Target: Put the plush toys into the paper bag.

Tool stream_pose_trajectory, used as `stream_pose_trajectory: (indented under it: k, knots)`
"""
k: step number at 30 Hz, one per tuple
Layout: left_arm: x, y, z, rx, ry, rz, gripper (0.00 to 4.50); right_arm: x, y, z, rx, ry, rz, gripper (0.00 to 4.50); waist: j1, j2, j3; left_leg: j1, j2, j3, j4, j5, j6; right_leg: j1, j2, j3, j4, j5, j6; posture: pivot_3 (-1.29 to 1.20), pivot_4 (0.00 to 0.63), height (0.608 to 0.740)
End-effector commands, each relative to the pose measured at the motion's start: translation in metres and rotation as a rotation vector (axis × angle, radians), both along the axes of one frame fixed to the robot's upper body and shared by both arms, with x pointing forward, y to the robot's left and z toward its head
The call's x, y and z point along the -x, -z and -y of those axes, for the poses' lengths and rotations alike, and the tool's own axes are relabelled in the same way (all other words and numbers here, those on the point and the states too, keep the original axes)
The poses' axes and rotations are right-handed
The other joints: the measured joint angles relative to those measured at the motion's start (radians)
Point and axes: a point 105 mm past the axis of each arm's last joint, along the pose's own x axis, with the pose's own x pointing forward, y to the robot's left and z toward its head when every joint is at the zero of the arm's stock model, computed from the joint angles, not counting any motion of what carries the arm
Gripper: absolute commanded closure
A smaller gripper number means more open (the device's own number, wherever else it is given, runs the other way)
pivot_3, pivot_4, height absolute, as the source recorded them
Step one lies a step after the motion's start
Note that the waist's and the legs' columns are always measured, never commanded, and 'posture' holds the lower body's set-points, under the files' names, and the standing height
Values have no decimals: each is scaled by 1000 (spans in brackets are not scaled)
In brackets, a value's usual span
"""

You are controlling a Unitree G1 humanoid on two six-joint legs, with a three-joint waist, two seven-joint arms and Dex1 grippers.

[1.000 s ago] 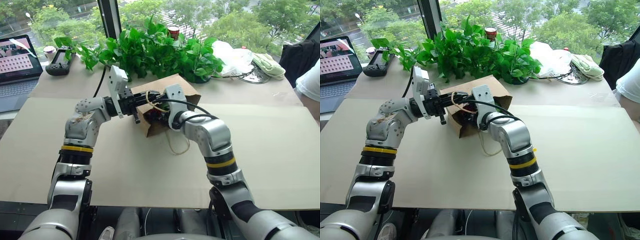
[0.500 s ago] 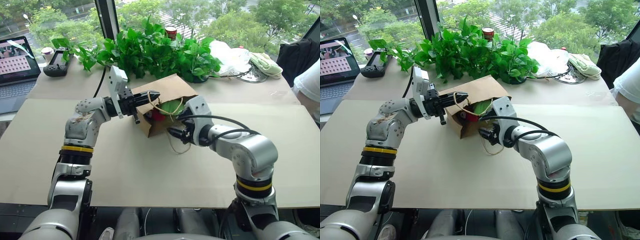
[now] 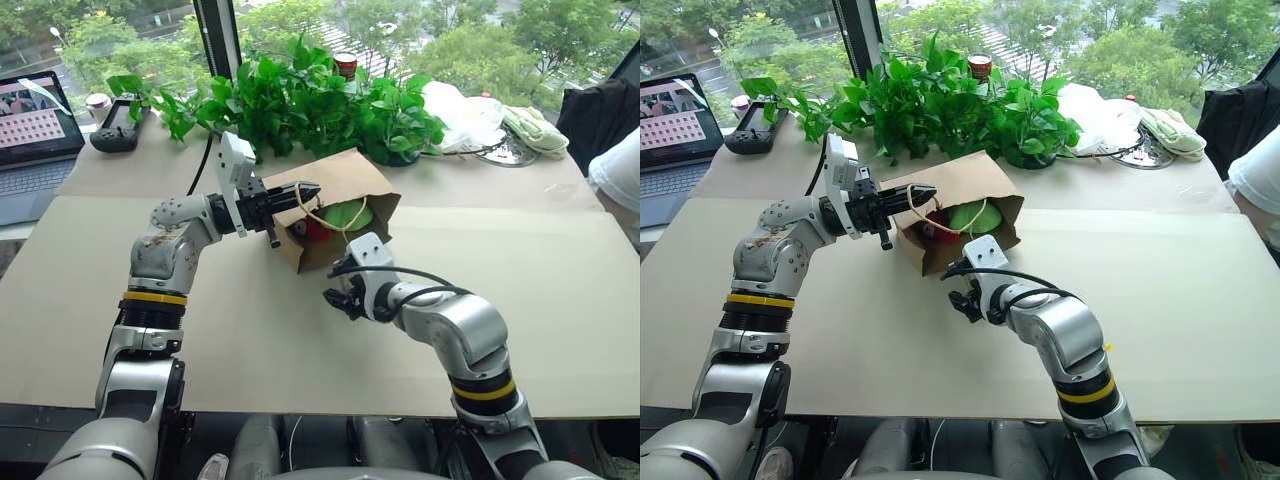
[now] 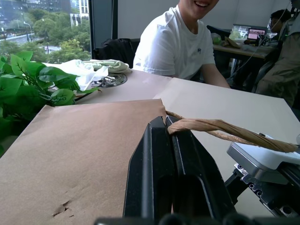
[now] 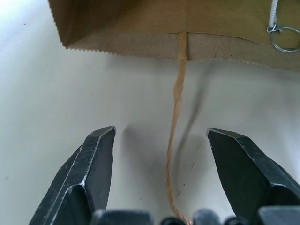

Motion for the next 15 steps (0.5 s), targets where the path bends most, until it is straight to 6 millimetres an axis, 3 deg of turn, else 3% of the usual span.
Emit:
stream_pose_trajectory:
  k: [1, 7, 12, 15]
  knots:
    - [1, -14, 3, 3, 11, 52, 4500, 0, -5, -4, -30, -18, 37, 2332, 0, 0, 0, 0, 0, 0, 0, 0, 0, 0, 0, 0, 0, 0, 0, 0, 150, 740]
    - [1, -14, 2, 2, 11, 52, 4500, 0, -1, -5, -41, -13, 23, 4452, 1, 0, 0, 0, 0, 0, 0, 0, 0, 0, 0, 0, 0, 0, 0, 0, 150, 740]
    - [1, -14, 2, 3, 13, 52, 4500, -6, -7, -1, -59, 15, 60, 4484, 1, 0, 0, 0, 0, 0, 0, 0, 0, 0, 0, 0, 0, 0, 0, 0, 150, 740]
    - [1, -15, 3, 16, 12, 50, 4500, -13, -29, 8, -74, 32, 152, 4484, 2, 0, 0, 0, 0, 0, 0, 0, 0, 0, 0, 0, 0, 0, 0, 0, 150, 740]
